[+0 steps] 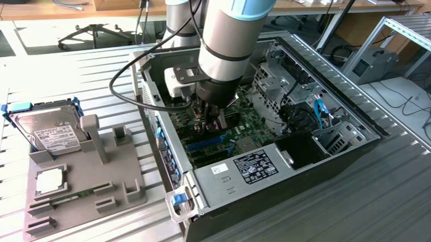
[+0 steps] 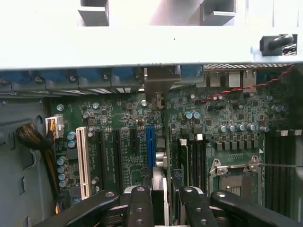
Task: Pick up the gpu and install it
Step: 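Insert the gpu into the slot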
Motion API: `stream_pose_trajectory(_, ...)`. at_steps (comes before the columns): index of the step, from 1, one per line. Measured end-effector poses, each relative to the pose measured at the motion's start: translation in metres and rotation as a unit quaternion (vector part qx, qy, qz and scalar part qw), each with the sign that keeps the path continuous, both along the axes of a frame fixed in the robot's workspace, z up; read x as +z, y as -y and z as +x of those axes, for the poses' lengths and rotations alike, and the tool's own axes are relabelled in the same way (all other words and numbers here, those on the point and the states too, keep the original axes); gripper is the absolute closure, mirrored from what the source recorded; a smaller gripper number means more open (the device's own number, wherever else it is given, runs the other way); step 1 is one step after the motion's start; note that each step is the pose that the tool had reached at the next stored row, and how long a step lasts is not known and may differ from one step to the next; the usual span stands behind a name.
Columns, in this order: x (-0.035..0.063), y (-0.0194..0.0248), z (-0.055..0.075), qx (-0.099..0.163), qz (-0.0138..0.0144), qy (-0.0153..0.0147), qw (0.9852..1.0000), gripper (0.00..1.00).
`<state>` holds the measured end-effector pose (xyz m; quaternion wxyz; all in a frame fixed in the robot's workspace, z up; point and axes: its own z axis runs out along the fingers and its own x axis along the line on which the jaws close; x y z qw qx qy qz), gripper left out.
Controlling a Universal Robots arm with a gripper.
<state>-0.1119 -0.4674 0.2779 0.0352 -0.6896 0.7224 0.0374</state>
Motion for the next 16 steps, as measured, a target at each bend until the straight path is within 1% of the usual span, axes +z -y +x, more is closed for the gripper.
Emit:
stream_pose_trajectory(1,-0.0002,0.0,-0.001,0.0,0.0,-0.0004,1.0,0.73)
stream_pose_trajectory(5,-0.0004,0.0,-0.002,0.0,0.0,-0.0002,1.0,0.73)
stream_pose_trajectory(8,0.0032,0.0,-0.001,0.0,0.0,-0.0004,1.0,0.73)
stream_pose_trajectory(12,0.008,-0.0001,0.006,0.0,0.0001,-0.0003,1.0,0.73)
stream_pose_trajectory(14,0.0082,0.0,0.011,0.0,0.0,-0.0012,1.0,0.73)
stream_pose_trajectory(16,0.0083,0.0,0.018,0.0,0.0,-0.0028,1.0,0.73)
